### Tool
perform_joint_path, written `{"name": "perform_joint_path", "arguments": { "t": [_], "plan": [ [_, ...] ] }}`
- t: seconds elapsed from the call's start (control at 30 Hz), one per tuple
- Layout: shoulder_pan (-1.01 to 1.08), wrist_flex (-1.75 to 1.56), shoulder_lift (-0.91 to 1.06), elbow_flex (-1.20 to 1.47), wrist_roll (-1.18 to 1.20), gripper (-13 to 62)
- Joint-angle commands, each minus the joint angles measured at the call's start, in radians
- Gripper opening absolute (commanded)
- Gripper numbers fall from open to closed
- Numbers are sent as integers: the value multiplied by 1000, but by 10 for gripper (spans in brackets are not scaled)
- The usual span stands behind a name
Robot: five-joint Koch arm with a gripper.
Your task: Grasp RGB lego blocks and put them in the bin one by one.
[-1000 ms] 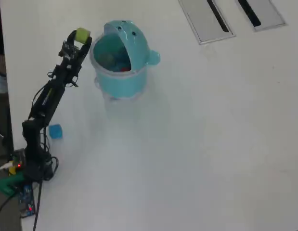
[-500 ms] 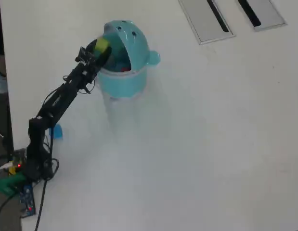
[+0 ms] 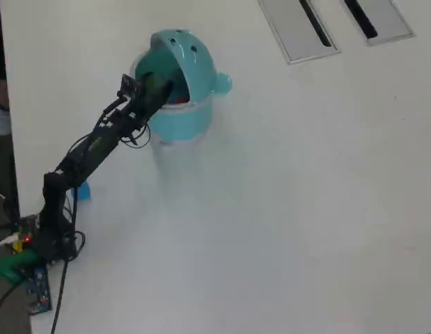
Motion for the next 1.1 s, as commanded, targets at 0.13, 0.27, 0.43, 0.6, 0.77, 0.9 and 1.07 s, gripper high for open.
{"name": "perform_joint_path", "arguments": {
  "t": [0.13, 0.27, 0.43, 0.6, 0.77, 0.9, 1.07],
  "plan": [
    [-15, -25, 110, -5, 11, 293],
    [-28, -23, 186, 81, 37, 293],
    [-46, 12, 313, 225, 57, 292],
    [-41, 35, 445, 368, 54, 293],
    [-35, 95, 566, 541, 55, 294],
    [-69, 135, 637, 664, 44, 316],
    [-107, 129, 713, 773, 44, 316]
  ]
}}
